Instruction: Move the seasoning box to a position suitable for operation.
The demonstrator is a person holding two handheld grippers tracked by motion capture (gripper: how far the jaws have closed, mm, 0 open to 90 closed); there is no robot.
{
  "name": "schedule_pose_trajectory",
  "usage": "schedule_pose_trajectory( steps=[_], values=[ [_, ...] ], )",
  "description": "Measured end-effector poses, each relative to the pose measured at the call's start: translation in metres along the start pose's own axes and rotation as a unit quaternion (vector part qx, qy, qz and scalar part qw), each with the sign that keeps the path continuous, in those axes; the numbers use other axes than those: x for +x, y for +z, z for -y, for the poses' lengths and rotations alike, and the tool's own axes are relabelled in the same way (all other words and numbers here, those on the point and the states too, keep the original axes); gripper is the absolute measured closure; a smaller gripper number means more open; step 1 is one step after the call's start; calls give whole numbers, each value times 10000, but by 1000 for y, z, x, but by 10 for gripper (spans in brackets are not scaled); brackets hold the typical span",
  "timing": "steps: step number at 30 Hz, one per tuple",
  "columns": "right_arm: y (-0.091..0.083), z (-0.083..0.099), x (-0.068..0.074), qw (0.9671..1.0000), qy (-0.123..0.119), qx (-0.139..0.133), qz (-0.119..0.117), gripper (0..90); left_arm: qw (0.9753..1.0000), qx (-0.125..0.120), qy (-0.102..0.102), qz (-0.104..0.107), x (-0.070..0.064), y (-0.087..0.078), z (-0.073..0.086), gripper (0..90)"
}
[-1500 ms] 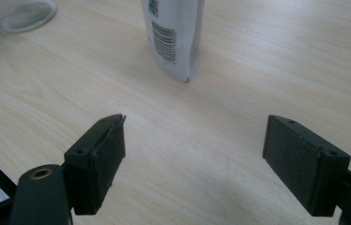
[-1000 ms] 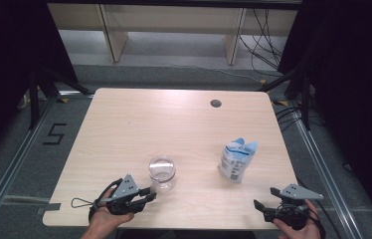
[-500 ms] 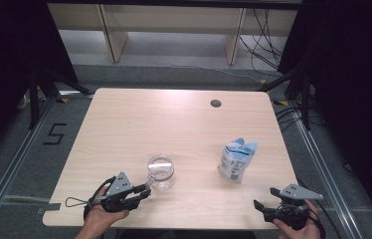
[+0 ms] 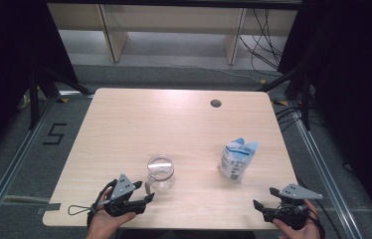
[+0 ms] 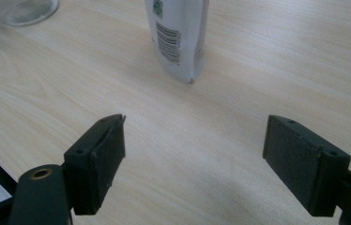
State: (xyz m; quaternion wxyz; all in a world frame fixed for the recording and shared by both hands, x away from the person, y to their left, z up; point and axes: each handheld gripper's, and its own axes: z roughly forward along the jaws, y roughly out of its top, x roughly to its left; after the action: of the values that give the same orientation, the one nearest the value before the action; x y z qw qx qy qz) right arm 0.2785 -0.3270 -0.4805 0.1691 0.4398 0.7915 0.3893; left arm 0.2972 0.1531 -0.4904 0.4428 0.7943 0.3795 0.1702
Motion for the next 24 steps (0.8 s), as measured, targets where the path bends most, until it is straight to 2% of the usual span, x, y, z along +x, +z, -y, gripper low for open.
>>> schedule_pose_trajectory(
  steps=[1, 3, 6, 8, 9, 11, 12, 13, 15, 18, 19, 20, 22, 24],
  values=[
    [0, 0, 0, 10000, 1, 3, 10, 223, 9999, -32, 36, -91, 0, 1, -2, 417],
    [1, 0, -1, 10000, -57, -26, 20, 223, 9999, -106, 79, -88, -1, 1, -3, 441],
    [0, 0, 0, 10000, -7, -20, -6, 223, 9997, -177, 95, -140, 0, 1, -4, 470],
    [0, 0, 1, 10000, 73, 3, 21, 223, 9995, -292, 78, -104, 1, 1, -5, 550],
    [0, 0, 1, 10000, 50, -42, 16, 224, 9995, -252, 195, -83, 2, 1, -6, 568],
    [0, 0, 2, 9999, 90, -33, 47, 223, 9992, -299, 236, -72, 0, 2, -7, 647],
    [0, 0, 1, 10000, 8, -41, 58, 223, 9989, -266, 376, -38, 0, 1, -8, 684],
    [0, 0, 1, 10000, 8, -41, 58, 223, 9989, -266, 376, -38, 0, 1, -8, 707],
    [0, 0, 1, 10000, 15, -42, 47, 223, 9986, -241, 474, 3, -1, 2, -9, 714],
    [-1, 0, 1, 10000, 9, 10, 64, 224, 9986, -280, 446, 62, 0, 3, -9, 719],
    [-1, 0, 1, 10000, 9, 11, 62, 223, 9984, -224, 511, 109, 2, 3, -10, 719],
    [-1, 0, 1, 10000, 27, 2, 49, 224, 9988, -238, 401, 165, 2, 3, -9, 720],
    [0, 0, 1, 10000, 3, -42, 53, 223, 9975, -223, 593, 305, 7, 4, -11, 723],
    [0, 0, 1, 10000, 10, -35, 51, 224, 9975, -253, 526, 402, 7, 5, -11, 724]
  ],
)
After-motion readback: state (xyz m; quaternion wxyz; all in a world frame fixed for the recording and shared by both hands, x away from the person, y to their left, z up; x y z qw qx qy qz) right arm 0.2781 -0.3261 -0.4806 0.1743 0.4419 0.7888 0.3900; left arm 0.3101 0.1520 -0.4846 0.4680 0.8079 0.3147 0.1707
